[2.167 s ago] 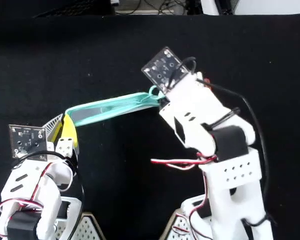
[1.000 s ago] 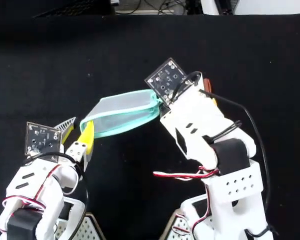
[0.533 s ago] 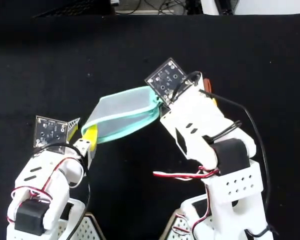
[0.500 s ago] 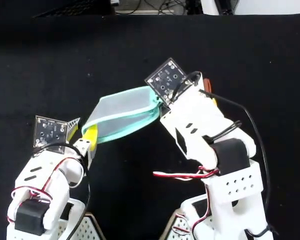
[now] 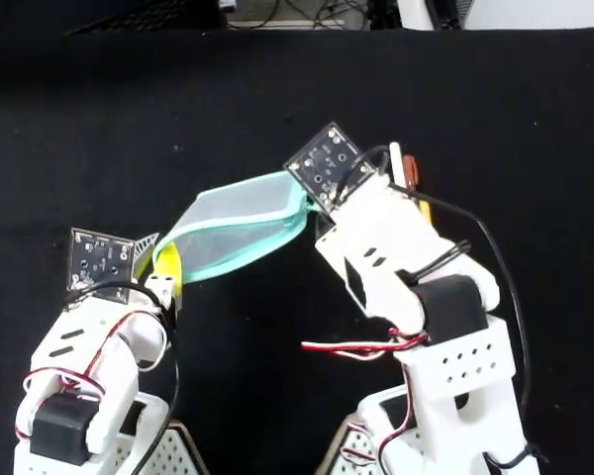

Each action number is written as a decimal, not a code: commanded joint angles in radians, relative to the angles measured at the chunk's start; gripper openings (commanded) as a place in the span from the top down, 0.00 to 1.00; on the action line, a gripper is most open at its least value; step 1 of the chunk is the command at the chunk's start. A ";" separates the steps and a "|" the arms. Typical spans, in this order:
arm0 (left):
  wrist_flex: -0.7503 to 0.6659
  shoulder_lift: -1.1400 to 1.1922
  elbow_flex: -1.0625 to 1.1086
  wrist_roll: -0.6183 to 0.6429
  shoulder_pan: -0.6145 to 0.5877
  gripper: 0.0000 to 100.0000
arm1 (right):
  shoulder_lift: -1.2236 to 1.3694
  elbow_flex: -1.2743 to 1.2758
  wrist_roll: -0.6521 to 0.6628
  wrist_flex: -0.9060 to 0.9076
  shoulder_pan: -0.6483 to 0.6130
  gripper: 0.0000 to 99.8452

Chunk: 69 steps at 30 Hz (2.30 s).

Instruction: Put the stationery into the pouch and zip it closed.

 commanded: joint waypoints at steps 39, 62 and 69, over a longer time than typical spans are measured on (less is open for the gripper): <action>0.018 -0.003 -0.064 -0.094 -0.147 0.97 | 0.555 0.239 -0.146 -0.503 0.316 0.83; -0.051 0.000 0.018 -0.095 -0.145 0.97 | 1.001 -0.096 -0.152 -0.505 0.198 0.83; -0.051 0.005 0.018 -0.095 -0.145 0.97 | 1.012 -0.084 -0.144 -0.525 0.198 0.83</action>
